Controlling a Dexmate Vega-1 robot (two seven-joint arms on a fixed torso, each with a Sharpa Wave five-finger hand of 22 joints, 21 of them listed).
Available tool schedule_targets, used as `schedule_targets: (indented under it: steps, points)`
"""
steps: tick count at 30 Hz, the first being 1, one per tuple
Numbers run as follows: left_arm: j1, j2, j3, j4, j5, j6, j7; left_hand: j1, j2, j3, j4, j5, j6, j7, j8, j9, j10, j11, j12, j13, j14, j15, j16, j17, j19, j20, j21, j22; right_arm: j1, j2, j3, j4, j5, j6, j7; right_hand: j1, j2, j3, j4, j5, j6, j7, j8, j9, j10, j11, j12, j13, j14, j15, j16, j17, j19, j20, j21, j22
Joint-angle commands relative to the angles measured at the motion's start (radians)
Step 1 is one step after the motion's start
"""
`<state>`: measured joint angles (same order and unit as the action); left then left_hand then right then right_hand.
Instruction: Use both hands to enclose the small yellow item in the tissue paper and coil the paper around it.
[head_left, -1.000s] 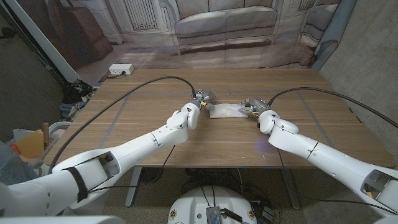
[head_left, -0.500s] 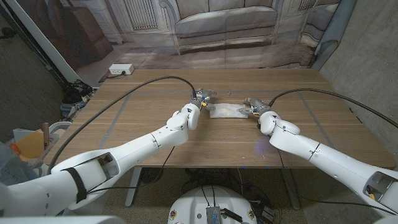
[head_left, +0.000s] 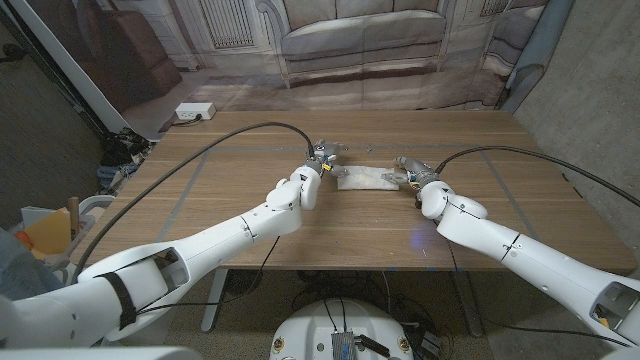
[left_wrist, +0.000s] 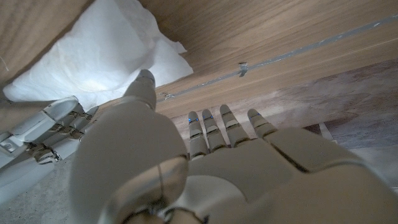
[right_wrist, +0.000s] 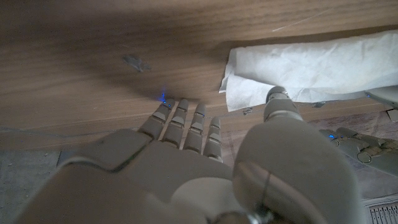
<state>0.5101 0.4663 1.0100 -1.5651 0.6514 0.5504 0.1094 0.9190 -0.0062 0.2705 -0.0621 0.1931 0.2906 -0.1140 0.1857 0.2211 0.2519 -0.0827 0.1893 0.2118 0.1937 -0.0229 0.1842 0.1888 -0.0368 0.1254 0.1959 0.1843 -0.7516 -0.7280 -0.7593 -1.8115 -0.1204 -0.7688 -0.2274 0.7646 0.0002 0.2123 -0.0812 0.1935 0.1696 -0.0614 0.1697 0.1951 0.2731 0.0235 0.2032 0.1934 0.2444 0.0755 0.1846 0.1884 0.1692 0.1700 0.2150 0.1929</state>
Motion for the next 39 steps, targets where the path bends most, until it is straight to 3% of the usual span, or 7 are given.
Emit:
schedule_targets:
  steps: [1,12,17,25,29,34,39]
  points:
    - [0.005,0.008,-0.010,-0.013,-0.003,0.000,-0.002,-0.022,-0.007,-0.015,0.008,0.011,-0.021,0.004,0.006,0.000,-0.022,0.010,0.001,0.005,-0.021,0.014,-0.002,0.003,-0.011,0.024,-0.002,0.002,-0.001,-0.002,0.002,-0.013,0.012,-0.019,-0.004,-0.023,-0.010,-0.013,0.001,0.009,-0.045,-0.005,0.000,0.000,-0.019,0.002,-0.002,0.003,-0.013,0.007,0.000,0.006,0.040,0.046,0.002,0.002]
    - [0.037,0.014,-0.056,-0.027,-0.039,-0.024,0.058,-0.071,-0.002,-0.034,0.035,0.015,-0.041,0.016,0.008,-0.001,-0.039,0.011,0.007,0.005,-0.037,0.029,0.003,0.006,-0.022,0.033,0.000,0.003,-0.028,0.010,0.026,-0.006,0.029,0.029,-0.055,-0.063,-0.024,-0.032,0.013,0.020,-0.114,0.013,0.003,-0.001,-0.042,0.012,-0.001,0.004,-0.026,0.018,0.003,0.007,0.045,0.047,0.002,0.002]
    - [0.053,0.029,-0.072,-0.061,-0.048,-0.026,0.069,-0.091,0.005,-0.039,0.048,0.016,-0.044,0.011,0.010,0.000,-0.039,0.009,0.010,0.005,-0.035,0.029,0.006,0.007,-0.023,0.036,0.001,0.003,-0.058,0.011,0.050,-0.013,0.029,0.090,-0.105,-0.098,-0.036,-0.050,0.025,0.027,-0.098,-0.015,0.019,-0.001,-0.032,0.012,0.007,0.005,-0.020,0.035,0.007,0.006,0.068,0.046,0.009,0.002]
    - [0.094,0.074,-0.098,-0.172,-0.029,0.006,0.071,-0.118,0.009,-0.049,0.063,0.017,0.001,0.011,0.031,-0.002,-0.037,0.007,0.015,0.005,-0.036,0.030,0.009,0.007,-0.032,0.042,0.001,0.004,-0.109,-0.005,0.100,-0.067,0.044,0.146,-0.144,-0.115,-0.044,-0.060,0.029,0.034,-0.057,-0.029,0.036,-0.001,-0.025,0.017,0.013,0.005,-0.015,0.050,0.008,0.004,0.087,0.047,0.013,0.001]
    - [0.120,0.102,-0.108,-0.228,-0.012,0.025,0.064,-0.121,0.004,-0.054,0.062,0.020,-0.015,0.014,0.023,-0.004,-0.037,0.011,0.017,0.004,-0.038,0.030,0.009,0.006,-0.041,0.042,0.001,0.004,-0.147,-0.028,0.117,-0.111,0.034,0.178,-0.167,-0.071,-0.014,-0.035,0.008,0.046,-0.009,-0.058,0.050,-0.001,-0.023,0.016,0.017,0.005,-0.016,0.051,0.007,0.000,0.092,0.047,0.009,0.000]
    - [0.143,0.129,-0.114,-0.278,0.006,0.043,0.038,-0.119,-0.001,-0.056,0.059,0.021,-0.031,0.016,0.017,-0.005,-0.041,0.012,0.016,0.004,-0.042,0.031,0.008,0.005,-0.048,0.042,0.000,0.004,-0.191,-0.052,0.139,-0.158,0.026,0.208,-0.184,-0.030,-0.008,-0.018,-0.018,0.052,0.036,-0.076,0.062,-0.001,-0.032,0.012,0.016,0.004,-0.028,0.052,0.002,-0.003,0.091,0.047,0.004,-0.001]
    - [0.183,0.148,-0.131,-0.312,0.014,0.030,0.062,-0.100,-0.009,-0.056,0.044,0.028,0.045,0.022,0.047,-0.007,-0.034,0.007,0.022,0.003,-0.040,0.024,0.010,0.002,-0.061,0.034,0.000,0.004,-0.234,-0.068,0.154,-0.188,0.013,0.239,-0.201,-0.005,-0.008,-0.010,-0.036,0.056,0.075,-0.092,0.071,-0.001,-0.055,0.016,0.009,0.004,-0.049,0.056,-0.004,-0.004,0.091,0.048,0.000,-0.002]
